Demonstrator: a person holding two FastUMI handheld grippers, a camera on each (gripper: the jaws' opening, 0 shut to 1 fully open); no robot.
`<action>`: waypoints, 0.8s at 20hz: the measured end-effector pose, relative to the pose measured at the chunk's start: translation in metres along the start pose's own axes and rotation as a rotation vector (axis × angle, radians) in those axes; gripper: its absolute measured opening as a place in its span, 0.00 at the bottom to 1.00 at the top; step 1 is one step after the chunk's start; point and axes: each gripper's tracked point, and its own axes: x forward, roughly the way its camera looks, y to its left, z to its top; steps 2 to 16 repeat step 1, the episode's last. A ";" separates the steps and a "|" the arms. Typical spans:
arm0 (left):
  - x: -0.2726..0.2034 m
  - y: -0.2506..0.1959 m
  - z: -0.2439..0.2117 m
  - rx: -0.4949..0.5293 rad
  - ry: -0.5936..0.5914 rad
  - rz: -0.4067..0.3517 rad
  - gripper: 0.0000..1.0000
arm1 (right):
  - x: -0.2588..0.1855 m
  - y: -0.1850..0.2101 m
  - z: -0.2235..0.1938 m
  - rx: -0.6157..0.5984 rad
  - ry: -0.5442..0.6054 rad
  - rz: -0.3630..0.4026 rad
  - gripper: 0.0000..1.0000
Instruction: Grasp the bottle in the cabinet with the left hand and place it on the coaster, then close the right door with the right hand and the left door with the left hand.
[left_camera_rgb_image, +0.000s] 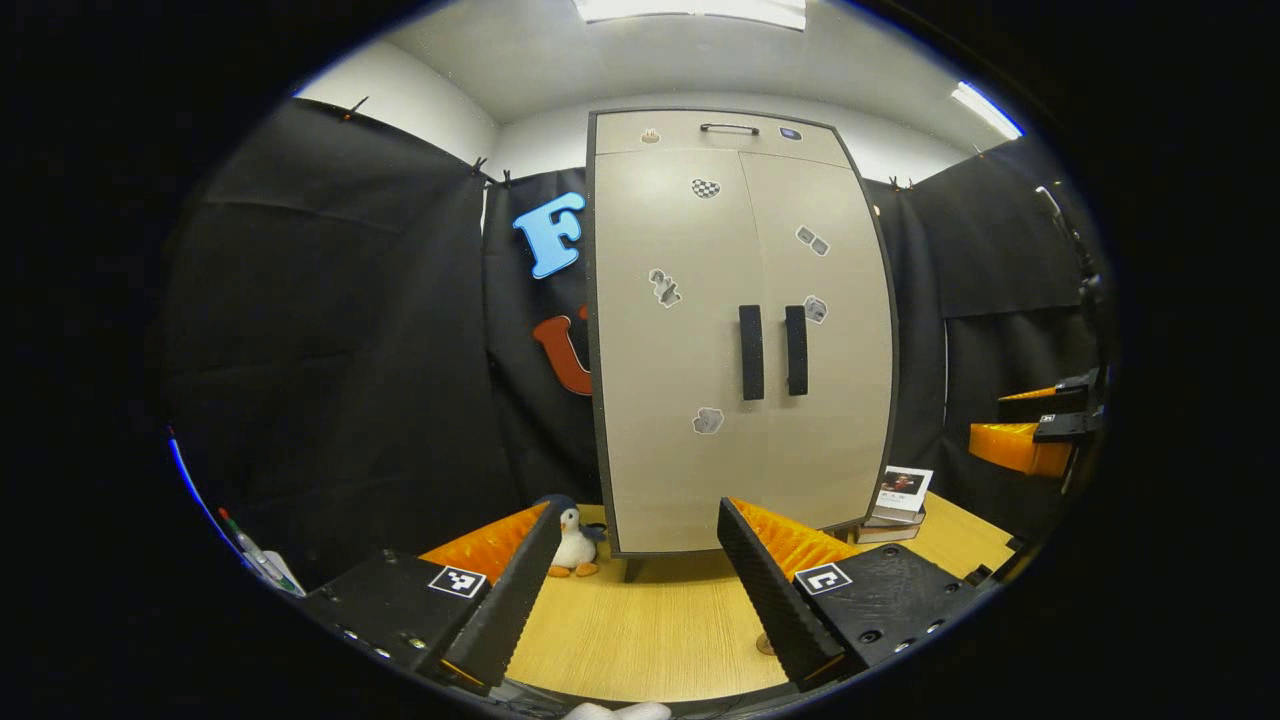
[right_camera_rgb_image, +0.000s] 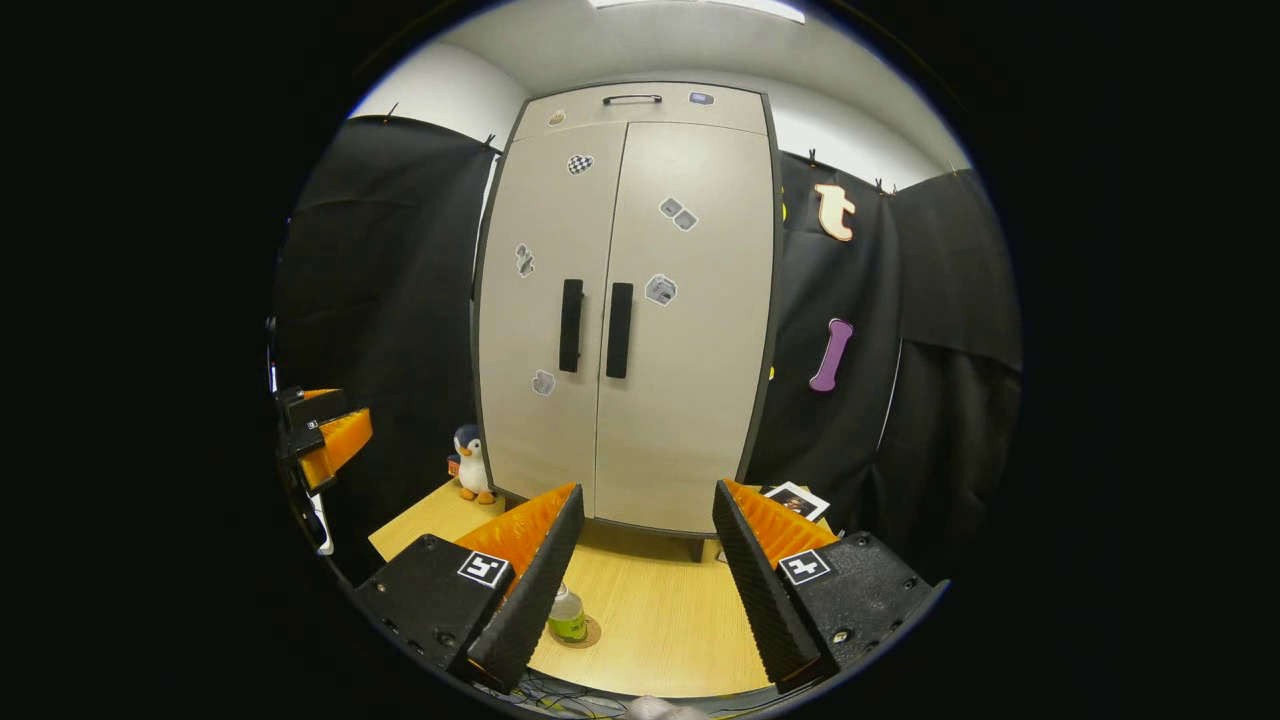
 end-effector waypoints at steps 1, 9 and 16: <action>0.001 0.000 0.002 0.000 -0.005 0.000 0.96 | 0.001 0.001 0.001 0.003 -0.001 0.001 0.81; 0.001 0.000 0.002 0.000 -0.005 0.000 0.96 | 0.001 0.001 0.001 0.003 -0.001 0.001 0.81; 0.001 0.000 0.002 0.000 -0.005 0.000 0.96 | 0.001 0.001 0.001 0.003 -0.001 0.001 0.81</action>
